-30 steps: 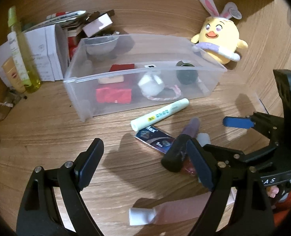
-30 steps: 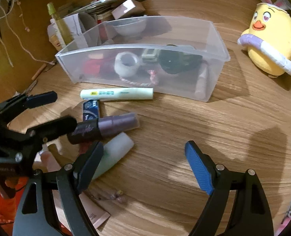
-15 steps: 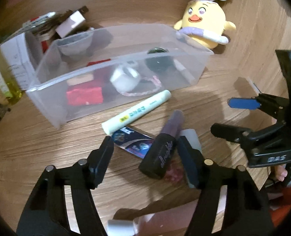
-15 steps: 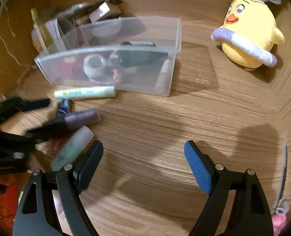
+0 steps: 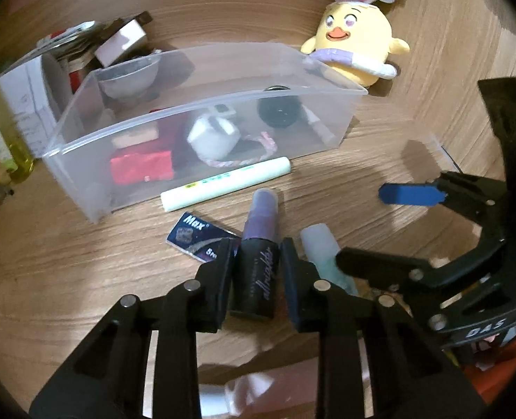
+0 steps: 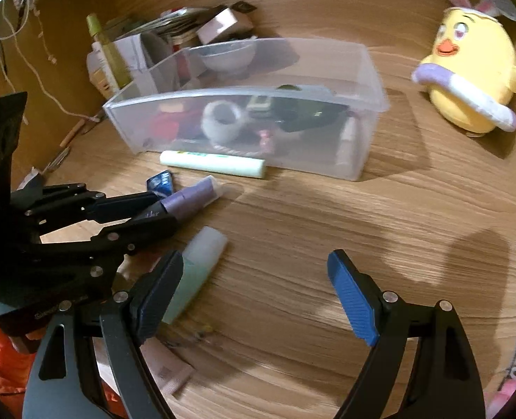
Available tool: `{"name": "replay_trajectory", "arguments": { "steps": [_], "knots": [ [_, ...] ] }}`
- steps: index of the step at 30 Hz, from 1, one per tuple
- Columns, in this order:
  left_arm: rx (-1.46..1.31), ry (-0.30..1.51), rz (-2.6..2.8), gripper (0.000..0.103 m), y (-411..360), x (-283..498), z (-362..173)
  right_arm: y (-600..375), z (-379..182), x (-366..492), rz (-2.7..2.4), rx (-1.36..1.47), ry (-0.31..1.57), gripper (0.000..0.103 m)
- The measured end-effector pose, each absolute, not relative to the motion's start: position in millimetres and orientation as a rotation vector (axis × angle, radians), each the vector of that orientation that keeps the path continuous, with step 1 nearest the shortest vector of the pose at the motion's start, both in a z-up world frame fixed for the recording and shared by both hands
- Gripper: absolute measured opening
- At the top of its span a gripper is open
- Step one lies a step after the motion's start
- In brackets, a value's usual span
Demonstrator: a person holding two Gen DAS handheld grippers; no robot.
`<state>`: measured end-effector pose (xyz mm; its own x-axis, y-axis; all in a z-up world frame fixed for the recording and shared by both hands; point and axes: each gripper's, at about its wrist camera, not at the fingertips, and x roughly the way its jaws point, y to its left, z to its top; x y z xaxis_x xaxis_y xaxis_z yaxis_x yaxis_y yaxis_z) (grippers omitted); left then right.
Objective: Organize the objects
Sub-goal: 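Grasp the purple-capped black bottle with the left tool while the right tool grasps the teal bottle, then carry the black bottle and teal bottle over the clear bin with both tools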
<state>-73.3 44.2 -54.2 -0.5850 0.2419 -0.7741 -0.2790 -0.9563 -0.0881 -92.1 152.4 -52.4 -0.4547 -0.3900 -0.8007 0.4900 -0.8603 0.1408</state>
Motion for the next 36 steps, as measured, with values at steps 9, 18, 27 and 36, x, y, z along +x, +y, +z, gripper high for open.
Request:
{"name": "replay_trajectory", "arguments": {
  "steps": [9,18,27,36],
  "knots": [
    [-1.241,0.017,2.595,0.026,22.4,-61.0,-49.6,141.9,-58.3,-91.7,-2.301,1.226,0.24,0.082],
    [-1.297,0.012,2.558,0.028,27.1,-64.9,-61.1,162.0,-57.9,-87.4,-2.378,1.209,0.295,0.057],
    [-1.277,0.006,2.581,0.025,31.7,-70.2,-64.3,170.1,-55.6,-91.4,-2.418,1.172,0.274,0.023],
    [-1.193,-0.062,2.642,0.025,25.7,-67.6,-44.9,174.5,-36.9,-87.0,-2.449,1.094,0.217,0.023]
  ]
}}
